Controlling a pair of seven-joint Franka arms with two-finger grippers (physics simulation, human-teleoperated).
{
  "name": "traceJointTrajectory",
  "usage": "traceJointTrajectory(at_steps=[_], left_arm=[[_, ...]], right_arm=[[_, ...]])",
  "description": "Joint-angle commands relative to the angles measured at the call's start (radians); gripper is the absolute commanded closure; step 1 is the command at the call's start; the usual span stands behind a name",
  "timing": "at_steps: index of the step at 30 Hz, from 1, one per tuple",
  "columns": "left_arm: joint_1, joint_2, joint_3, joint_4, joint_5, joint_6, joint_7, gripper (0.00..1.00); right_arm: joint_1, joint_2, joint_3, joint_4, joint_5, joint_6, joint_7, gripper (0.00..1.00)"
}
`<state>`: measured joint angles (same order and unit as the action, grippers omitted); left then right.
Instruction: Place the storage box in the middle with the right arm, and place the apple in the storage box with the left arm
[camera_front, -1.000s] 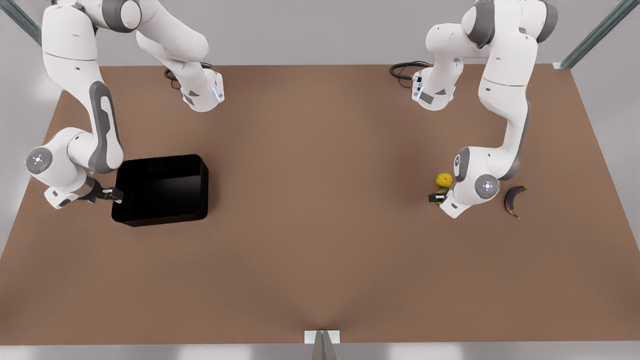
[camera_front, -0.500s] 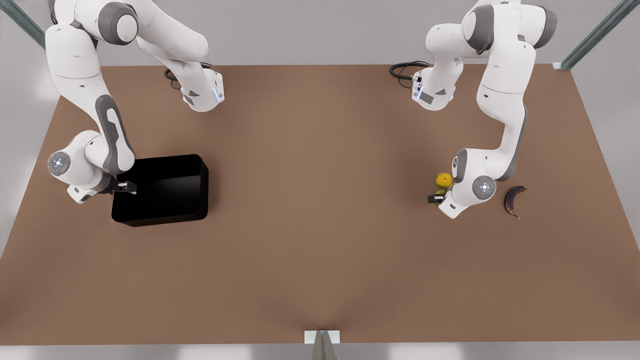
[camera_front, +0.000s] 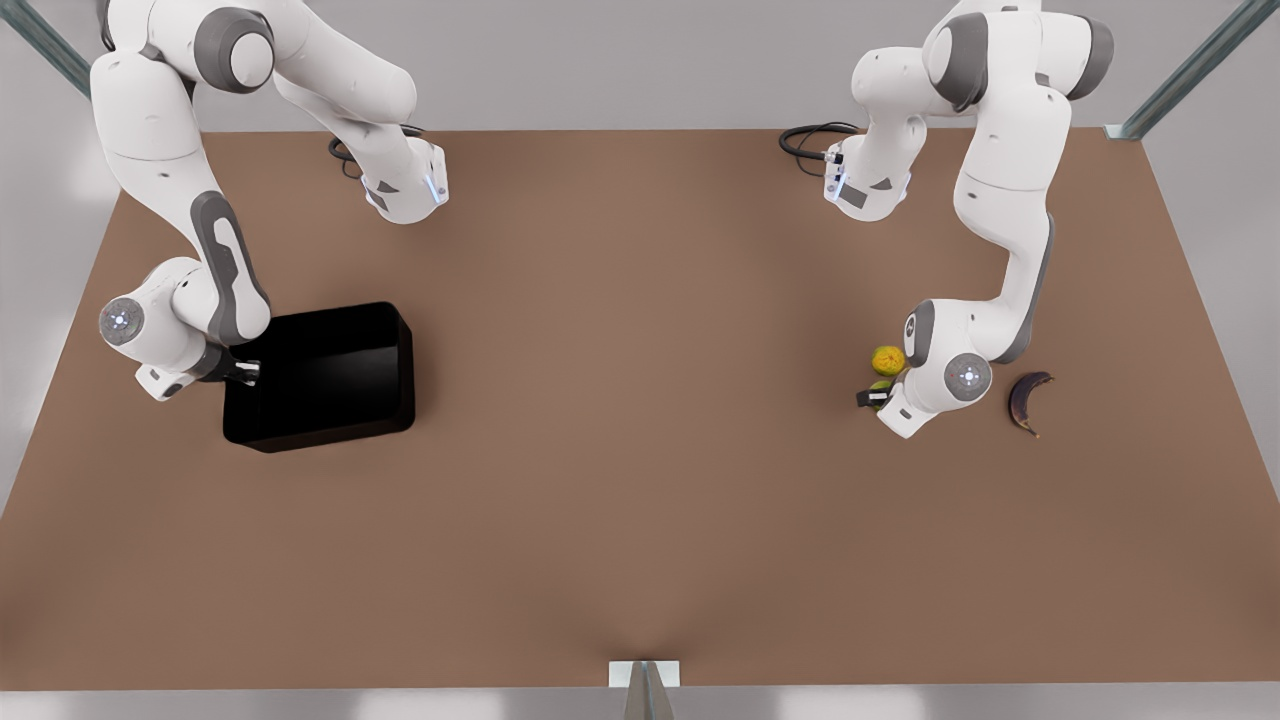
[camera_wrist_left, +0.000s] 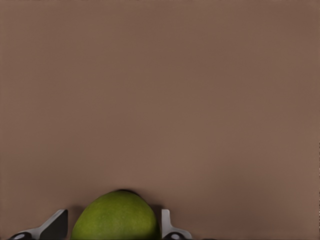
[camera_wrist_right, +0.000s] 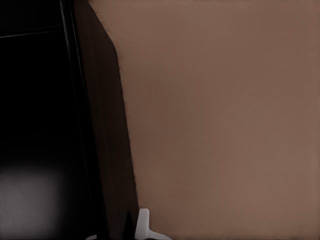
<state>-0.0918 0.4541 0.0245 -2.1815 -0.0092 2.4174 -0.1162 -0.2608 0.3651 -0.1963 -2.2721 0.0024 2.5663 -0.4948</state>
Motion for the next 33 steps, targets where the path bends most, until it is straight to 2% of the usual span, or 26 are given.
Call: traceJointTrajectory(at_steps=[1,10,11,13,16,18,21,22,30,33], left_arm=[[0.0,0.0,0.0,0.0,0.001,-0.001,0.0,0.21],[0.001,0.0,0.0,0.0,0.0,-0.001,0.0,0.21],[0.0,0.001,0.0,-0.001,0.001,0.0,0.0,0.21],[0.001,0.001,0.0,0.0,0.0,0.0,0.0,0.21],[0.001,0.005,0.0,0.0,0.0,0.0,0.0,0.23],[0.001,0.005,0.0,0.0,0.0,0.0,0.0,0.25],[0.001,0.005,0.0,0.0,0.0,0.0,0.0,0.26],[0.001,0.005,0.0,0.0,0.001,0.0,0.0,0.26],[0.0,-0.005,0.0,0.0,0.0,-0.011,-0.002,0.26],[0.0,-0.003,0.0,0.0,0.0,-0.009,-0.002,0.26]], right_arm=[[0.0,0.0,0.0,0.0,-0.001,0.0,0.001,0.79],[-0.002,-0.025,0.0,0.002,-0.001,-0.018,0.002,0.79],[-0.003,-0.029,0.0,0.028,0.001,-0.056,0.002,0.79],[-0.002,-0.072,0.0,0.105,0.088,-0.25,0.001,0.79],[0.014,-0.106,0.012,0.111,0.197,-0.336,0.01,0.79],[0.014,-0.12,0.046,0.129,0.226,-0.365,0.025,0.79],[0.015,-0.104,0.165,0.229,0.225,-0.426,0.153,0.79],[0.04,-0.097,0.207,0.253,0.212,-0.422,0.214,0.79],[0.569,0.012,0.209,0.49,0.177,-0.521,0.728,0.79],[0.713,0.084,0.209,0.592,0.18,-0.538,0.886,0.79]])
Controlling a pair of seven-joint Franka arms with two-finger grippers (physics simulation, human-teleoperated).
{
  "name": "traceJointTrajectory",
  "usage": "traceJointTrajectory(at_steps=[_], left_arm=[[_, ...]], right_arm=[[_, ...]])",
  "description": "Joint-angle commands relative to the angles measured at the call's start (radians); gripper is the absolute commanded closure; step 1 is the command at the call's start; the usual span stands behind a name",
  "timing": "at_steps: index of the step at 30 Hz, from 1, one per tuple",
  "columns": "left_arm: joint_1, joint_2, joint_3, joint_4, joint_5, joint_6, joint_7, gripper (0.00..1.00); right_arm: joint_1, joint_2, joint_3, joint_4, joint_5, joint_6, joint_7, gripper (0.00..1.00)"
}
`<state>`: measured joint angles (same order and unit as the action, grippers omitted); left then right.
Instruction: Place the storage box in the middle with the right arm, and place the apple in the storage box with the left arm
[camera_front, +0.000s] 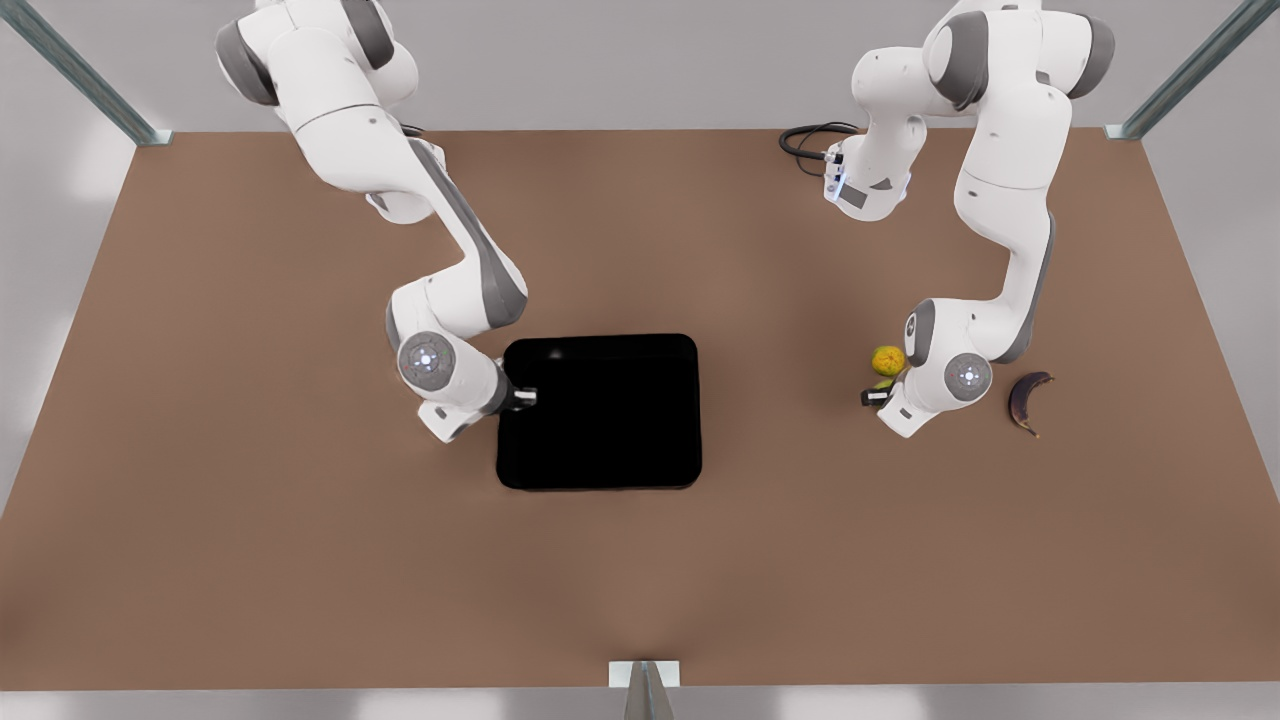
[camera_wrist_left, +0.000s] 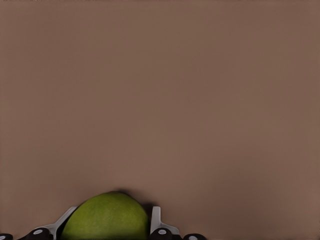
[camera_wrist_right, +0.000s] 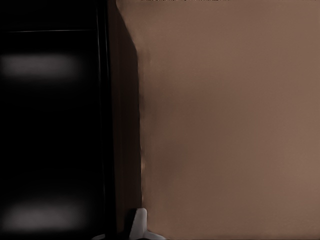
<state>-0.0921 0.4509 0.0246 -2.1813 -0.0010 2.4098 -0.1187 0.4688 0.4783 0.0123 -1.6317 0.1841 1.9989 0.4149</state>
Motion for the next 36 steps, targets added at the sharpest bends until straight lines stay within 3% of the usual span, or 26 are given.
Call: traceJointTrajectory(at_steps=[1,4,9,10,11,14,16,20,24,25,28,31,34,36], left_arm=[[0.0,0.0,0.0,0.0,-0.008,0.0,0.001,0.26],[0.0,0.0,0.0,0.0,-0.007,-0.001,0.001,0.27],[-0.011,-0.04,0.0,0.002,-0.008,-0.038,-0.015,0.27],[-0.017,-0.063,0.0,0.005,-0.008,-0.055,-0.032,0.27],[-0.029,-0.08,0.0,0.02,-0.008,-0.089,-0.052,0.27],[-0.098,-0.098,-0.008,0.169,-0.011,-0.262,-0.199,0.27],[-0.188,-0.09,-0.014,0.254,-0.017,-0.279,-0.378,0.27],[-0.345,-0.008,-0.097,0.439,-0.017,-0.27,-0.783,0.27],[-0.422,0.123,-0.201,0.612,-0.005,-0.261,-1.069,0.24],[-0.422,0.129,-0.201,0.612,-0.001,-0.258,-1.059,0.0],[-0.417,0.14,-0.199,0.612,0.003,-0.259,-1.052,0.0],[-0.394,0.069,-0.107,0.647,-0.002,-0.307,-1.041,0.0],[-0.376,0.028,-0.041,0.664,-0.01,-0.311,-1.021,0.0],[-0.21,-0.152,-0.038,0.661,-0.059,-0.661,-0.512,0.0]], right_arm=[[0.011,0.016,0.0,0.022,-0.002,-0.008,0.013,0.79],[0.07,0.105,0.0,0.128,0.003,-0.003,0.124,0.79],[0.116,0.154,0.0,0.128,0.006,0.015,0.185,0.79],[0.116,0.155,0.0,0.13,0.005,0.015,0.177,0.11],[0.116,0.155,0.0,0.13,0.003,0.017,0.176,0.0],[0.111,0.154,0.002,0.141,0.002,0.015,0.174,0.0],[0.08,0.086,0.0,0.15,0.005,-0.069,0.16,0.0],[-0.33,-0.144,-0.003,0.153,-0.009,-0.468,-0.24,0.0],[-0.584,-0.218,-0.008,0.158,-0.133,-0.503,-0.469,0.0],[-0.579,-0.244,-0.008,0.159,-0.156,-0.497,-0.473,0.0],[-0.456,-0.303,-0.055,0.222,-0.173,-0.508,-0.466,0.0],[-0.515,-0.3,0.037,0.283,-0.164,-0.581,-0.421,0.0],[-0.507,-0.288,0.037,0.282,-0.164,-0.58,-0.423,0.0],[-0.512,-0.284,0.035,0.28,-0.173,-0.578,-0.432,0.0]])
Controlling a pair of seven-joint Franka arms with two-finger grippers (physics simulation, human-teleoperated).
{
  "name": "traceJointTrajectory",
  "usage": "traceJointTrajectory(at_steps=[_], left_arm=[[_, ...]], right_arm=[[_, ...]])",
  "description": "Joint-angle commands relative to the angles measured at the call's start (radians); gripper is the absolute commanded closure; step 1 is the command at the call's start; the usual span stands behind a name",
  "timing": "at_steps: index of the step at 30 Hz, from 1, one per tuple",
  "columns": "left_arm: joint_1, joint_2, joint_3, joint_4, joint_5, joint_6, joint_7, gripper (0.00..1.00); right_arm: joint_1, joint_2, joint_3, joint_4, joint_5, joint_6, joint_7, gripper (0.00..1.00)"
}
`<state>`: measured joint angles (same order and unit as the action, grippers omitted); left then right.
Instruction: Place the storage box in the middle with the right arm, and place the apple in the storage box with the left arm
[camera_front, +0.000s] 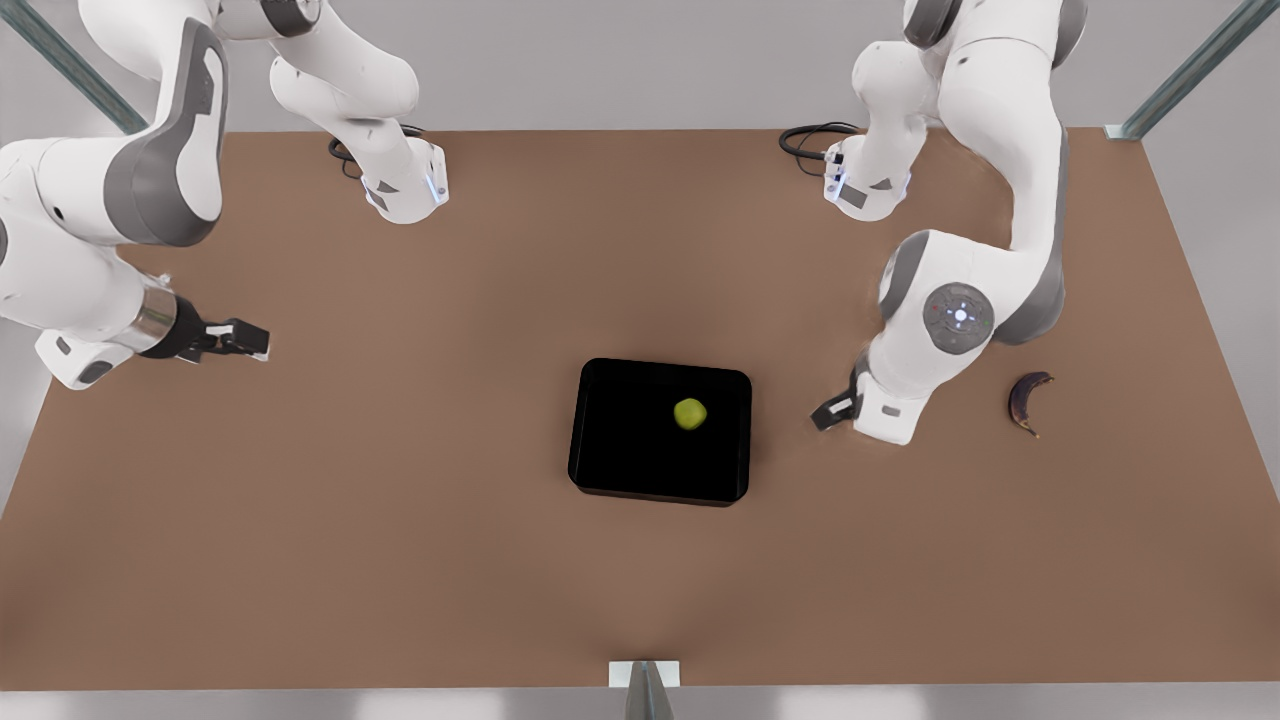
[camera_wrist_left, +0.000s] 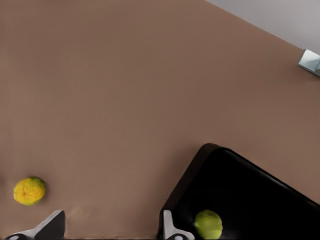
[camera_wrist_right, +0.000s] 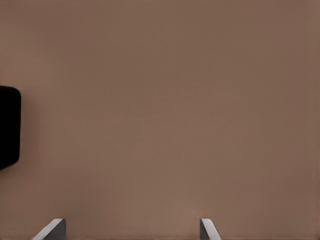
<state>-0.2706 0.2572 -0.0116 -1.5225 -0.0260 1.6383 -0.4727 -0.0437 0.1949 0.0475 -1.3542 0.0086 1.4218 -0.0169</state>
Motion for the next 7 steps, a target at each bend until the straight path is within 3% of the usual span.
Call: traceJointTrajectory(at_steps=[1,3,7], left_arm=[[0.033,-0.042,0.001,-0.002,0.035,-0.093,0.172,0.0],[0.117,-0.168,0.001,-0.051,0.04,-0.167,0.229,0.0],[0.152,-0.187,0.002,-0.061,0.04,-0.158,0.213,0.0]], right_arm=[[-0.001,0.0,0.0,-0.003,-0.001,-0.001,0.0,0.0],[-0.001,0.0,0.0,-0.009,-0.001,-0.004,0.003,0.0],[-0.01,0.006,-0.001,-0.022,0.001,-0.037,0.006,0.0]])
